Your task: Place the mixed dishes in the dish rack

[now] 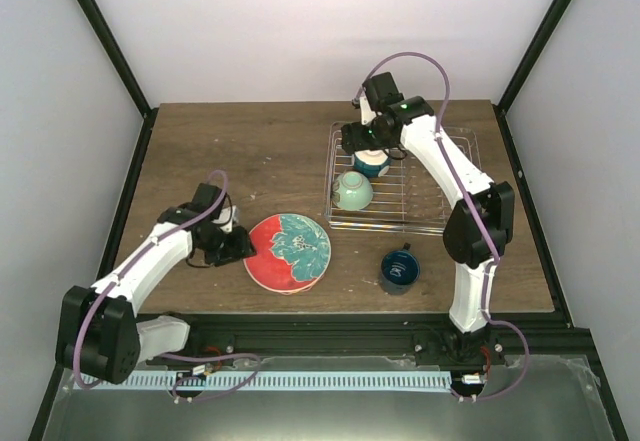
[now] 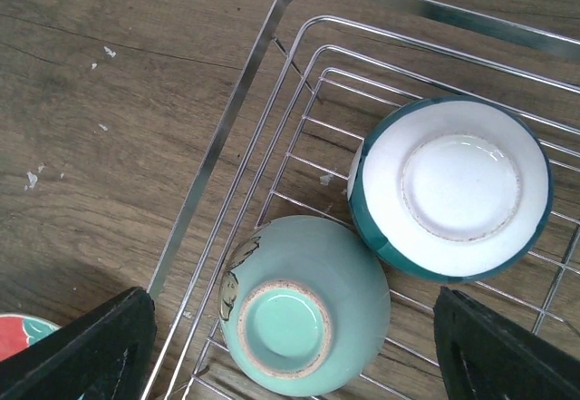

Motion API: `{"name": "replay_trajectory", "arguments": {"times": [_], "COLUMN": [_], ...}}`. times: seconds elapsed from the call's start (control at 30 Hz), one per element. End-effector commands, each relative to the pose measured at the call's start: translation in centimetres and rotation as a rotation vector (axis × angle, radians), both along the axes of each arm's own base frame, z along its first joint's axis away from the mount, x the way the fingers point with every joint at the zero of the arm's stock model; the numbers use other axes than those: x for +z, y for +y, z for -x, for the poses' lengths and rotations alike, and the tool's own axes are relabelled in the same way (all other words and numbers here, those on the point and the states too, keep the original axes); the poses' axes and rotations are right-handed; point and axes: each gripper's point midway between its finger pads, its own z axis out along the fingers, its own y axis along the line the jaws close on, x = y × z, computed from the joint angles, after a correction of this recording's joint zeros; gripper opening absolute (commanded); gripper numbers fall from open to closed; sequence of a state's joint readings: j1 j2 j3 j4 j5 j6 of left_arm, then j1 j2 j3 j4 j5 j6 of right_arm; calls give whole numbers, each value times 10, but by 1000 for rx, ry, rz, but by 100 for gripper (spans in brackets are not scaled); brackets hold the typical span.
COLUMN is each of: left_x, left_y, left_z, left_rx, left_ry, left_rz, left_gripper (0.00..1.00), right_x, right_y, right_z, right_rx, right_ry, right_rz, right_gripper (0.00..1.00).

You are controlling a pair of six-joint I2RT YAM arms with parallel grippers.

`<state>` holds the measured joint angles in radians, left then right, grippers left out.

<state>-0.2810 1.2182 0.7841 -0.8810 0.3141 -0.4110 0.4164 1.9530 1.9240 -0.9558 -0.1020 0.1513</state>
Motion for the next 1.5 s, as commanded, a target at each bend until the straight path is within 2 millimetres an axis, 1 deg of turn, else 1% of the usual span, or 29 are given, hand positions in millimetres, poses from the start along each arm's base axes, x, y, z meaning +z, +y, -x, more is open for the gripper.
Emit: {"name": "replay_trajectory", "arguments": {"times": [0.0, 0.17, 0.37, 0.43, 0.53, 0.57, 0.83, 0.87, 1.0, 1.17, 1.33, 1.47], "left_x": [1, -16, -19, -21, -22, -22, -21, -20, -12, 5, 25, 35], "left_y": [-23, -22, -24, -20, -17, -16, -10, -9, -8, -10, -19, -24], "left_z": [-2, 6, 10, 14, 17, 18, 24, 25, 27, 28, 26, 21], "left_rx": [31, 70, 142, 163, 186, 194, 231, 233, 244, 257, 235, 211], "left_ry": [-26, 5, -26, -33, -53, -59, -111, -113, -130, -167, -205, -224], "left_rz": [171, 186, 247, 239, 243, 246, 253, 254, 262, 309, 377, 404], "left_gripper": [50, 50, 48, 42, 27, 24, 2, 0, 0, 0, 0, 0], "right_x": [28, 29, 25, 23, 20, 19, 12, 12, 9, 0, -3, -3], "right_y": [-1, -7, -11, -11, -8, -6, -1, -1, 1, 4, 7, 9], "right_z": [4, 14, 23, 23, 22, 21, 22, 22, 23, 27, 33, 38], "right_rx": [9, 11, 22, 28, 42, 45, 68, 69, 82, 98, 126, 151], "right_ry": [-58, -61, -55, -50, -48, -46, -33, -35, -34, -7, 5, 6], "right_rz": [-27, -13, 1, 4, -2, -5, -21, -19, -25, -33, -52, -65], "right_gripper": [85, 85, 85, 85, 85, 84, 84, 84, 84, 84, 84, 84]}}
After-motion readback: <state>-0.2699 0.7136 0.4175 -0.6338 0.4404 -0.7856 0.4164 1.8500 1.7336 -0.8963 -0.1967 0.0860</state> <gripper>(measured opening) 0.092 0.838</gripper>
